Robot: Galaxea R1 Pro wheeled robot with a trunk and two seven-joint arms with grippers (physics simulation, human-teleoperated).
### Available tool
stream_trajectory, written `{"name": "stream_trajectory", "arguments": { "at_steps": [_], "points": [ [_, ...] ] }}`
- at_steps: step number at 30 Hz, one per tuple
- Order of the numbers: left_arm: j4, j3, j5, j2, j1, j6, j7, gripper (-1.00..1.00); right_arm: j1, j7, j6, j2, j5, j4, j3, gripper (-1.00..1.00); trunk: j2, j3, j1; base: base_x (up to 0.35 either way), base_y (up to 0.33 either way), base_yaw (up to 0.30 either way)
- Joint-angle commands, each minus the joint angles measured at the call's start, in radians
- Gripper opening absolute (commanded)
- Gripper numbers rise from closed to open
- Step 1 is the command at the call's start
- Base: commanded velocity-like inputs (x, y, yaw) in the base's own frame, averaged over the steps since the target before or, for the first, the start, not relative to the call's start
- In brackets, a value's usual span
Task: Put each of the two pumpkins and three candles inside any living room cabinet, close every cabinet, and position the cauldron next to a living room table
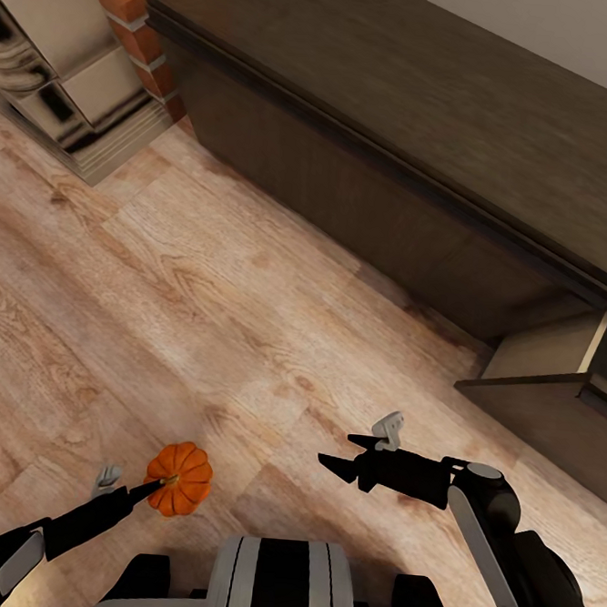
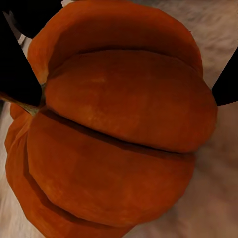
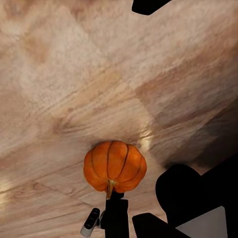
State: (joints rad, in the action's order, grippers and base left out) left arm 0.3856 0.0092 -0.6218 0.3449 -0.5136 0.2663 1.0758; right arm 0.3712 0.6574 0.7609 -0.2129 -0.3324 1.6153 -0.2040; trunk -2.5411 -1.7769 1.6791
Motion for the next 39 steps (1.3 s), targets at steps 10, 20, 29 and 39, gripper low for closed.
{"name": "stream_trajectory", "arguments": {
  "at_steps": [10, 20, 29, 39],
  "points": [
    [0.0, 0.006, 0.007, 0.003, 0.001, -0.005, 0.039, -1.0, -0.003, -0.001, 0.0, 0.002, 0.0, 0.0, 0.0, 1.0, 0.0, 0.0, 0.0, 0.0, 0.0, 0.0],
    [0.209, 0.006, 0.009, 0.008, 0.058, 0.074, 0.117, -1.0, -0.003, -0.003, -0.024, 0.002, 0.001, 0.0, -0.001, 1.0, 0.001, 0.015, -0.002, -0.004, 0.0, 0.0],
    [0.911, 0.291, -0.073, -0.071, 0.328, 0.517, -0.281, -1.0, -0.002, -0.002, -0.018, -0.005, 0.0, 0.002, 0.008, 1.0, 0.003, 0.05, -0.006, 0.0, 0.0, 0.0],
    [1.089, 0.633, -0.116, -0.23, 0.519, 0.538, -0.355, -1.0, 0.0, -0.004, 0.041, 0.0, 0.001, 0.002, -0.002, 1.0, 0.005, 0.089, -0.01, 0.0, 0.0, 0.177]
  ]
}}
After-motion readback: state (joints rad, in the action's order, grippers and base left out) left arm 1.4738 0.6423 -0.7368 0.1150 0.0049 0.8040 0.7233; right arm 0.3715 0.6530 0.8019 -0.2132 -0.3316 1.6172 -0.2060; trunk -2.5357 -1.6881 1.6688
